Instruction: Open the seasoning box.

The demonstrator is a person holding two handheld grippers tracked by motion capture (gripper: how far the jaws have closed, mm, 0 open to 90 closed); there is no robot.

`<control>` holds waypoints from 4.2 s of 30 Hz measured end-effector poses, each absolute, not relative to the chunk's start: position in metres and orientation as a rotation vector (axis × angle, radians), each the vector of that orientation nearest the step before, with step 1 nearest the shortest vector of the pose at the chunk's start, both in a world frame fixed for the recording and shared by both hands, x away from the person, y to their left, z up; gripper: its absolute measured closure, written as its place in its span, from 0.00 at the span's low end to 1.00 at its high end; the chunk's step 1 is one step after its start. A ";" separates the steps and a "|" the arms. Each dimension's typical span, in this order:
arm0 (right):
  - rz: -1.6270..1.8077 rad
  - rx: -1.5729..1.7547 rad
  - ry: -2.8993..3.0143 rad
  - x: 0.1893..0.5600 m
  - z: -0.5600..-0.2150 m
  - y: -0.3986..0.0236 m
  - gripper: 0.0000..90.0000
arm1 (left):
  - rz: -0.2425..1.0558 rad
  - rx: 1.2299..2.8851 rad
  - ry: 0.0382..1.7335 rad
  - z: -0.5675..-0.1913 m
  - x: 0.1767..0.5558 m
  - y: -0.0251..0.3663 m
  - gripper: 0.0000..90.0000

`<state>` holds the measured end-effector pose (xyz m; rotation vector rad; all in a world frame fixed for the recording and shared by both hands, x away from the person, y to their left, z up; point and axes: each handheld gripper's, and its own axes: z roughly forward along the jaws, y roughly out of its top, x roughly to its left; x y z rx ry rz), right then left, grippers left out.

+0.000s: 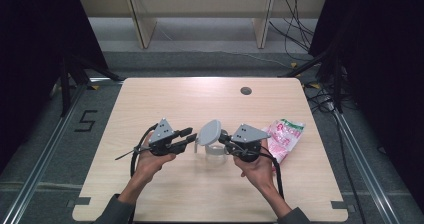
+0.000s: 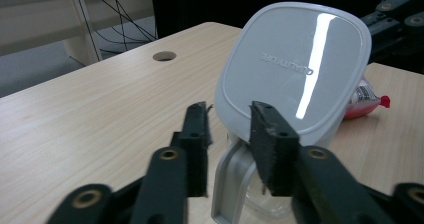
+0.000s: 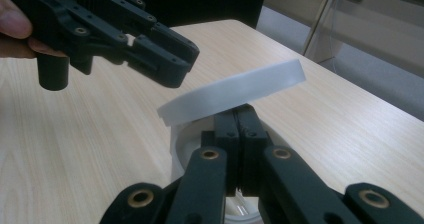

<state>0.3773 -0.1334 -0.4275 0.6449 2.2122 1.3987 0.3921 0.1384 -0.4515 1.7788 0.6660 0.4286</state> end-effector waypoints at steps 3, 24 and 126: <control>1.400 0.628 2.214 0.378 -0.427 -0.131 1.00 | 0.422 1.814 0.653 -0.455 0.383 0.141 0.60; 1.414 0.578 2.210 0.377 -0.423 -0.109 0.99 | 0.392 1.895 0.708 -0.472 0.362 0.153 0.35; 1.119 1.568 1.803 0.389 -0.487 -0.313 0.23 | 0.346 1.900 0.788 -0.484 0.365 0.159 0.31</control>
